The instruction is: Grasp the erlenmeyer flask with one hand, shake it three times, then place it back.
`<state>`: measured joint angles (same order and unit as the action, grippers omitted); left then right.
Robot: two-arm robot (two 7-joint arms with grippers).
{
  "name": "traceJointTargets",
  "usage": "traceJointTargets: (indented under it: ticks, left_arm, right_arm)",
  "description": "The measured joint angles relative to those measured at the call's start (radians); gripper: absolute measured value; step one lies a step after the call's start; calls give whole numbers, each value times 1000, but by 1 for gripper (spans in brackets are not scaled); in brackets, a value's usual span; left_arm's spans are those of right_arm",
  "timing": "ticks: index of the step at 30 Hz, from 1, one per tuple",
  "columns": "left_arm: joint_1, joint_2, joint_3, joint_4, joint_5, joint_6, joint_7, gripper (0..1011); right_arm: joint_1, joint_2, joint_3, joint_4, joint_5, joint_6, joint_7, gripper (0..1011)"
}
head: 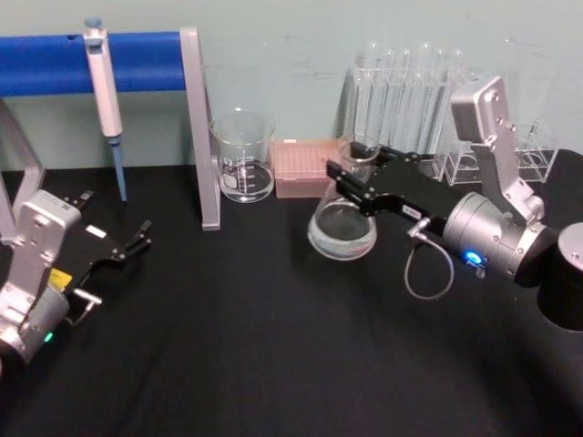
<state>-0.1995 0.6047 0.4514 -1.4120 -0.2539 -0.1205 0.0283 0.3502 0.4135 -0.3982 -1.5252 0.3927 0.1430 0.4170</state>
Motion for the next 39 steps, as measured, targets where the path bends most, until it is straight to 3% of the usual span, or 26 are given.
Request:
traceJointTargets:
  ticks: [17, 39]
  left_arm:
    - [0, 0, 0, 0, 0, 0, 0, 1001]
    - [0, 0, 0, 0, 0, 0, 0, 1001]
  right_arm:
    - [4, 27, -90, -46, 51, 2, 125, 450]
    - [41, 83, -203, -76, 99, -51, 254, 451]
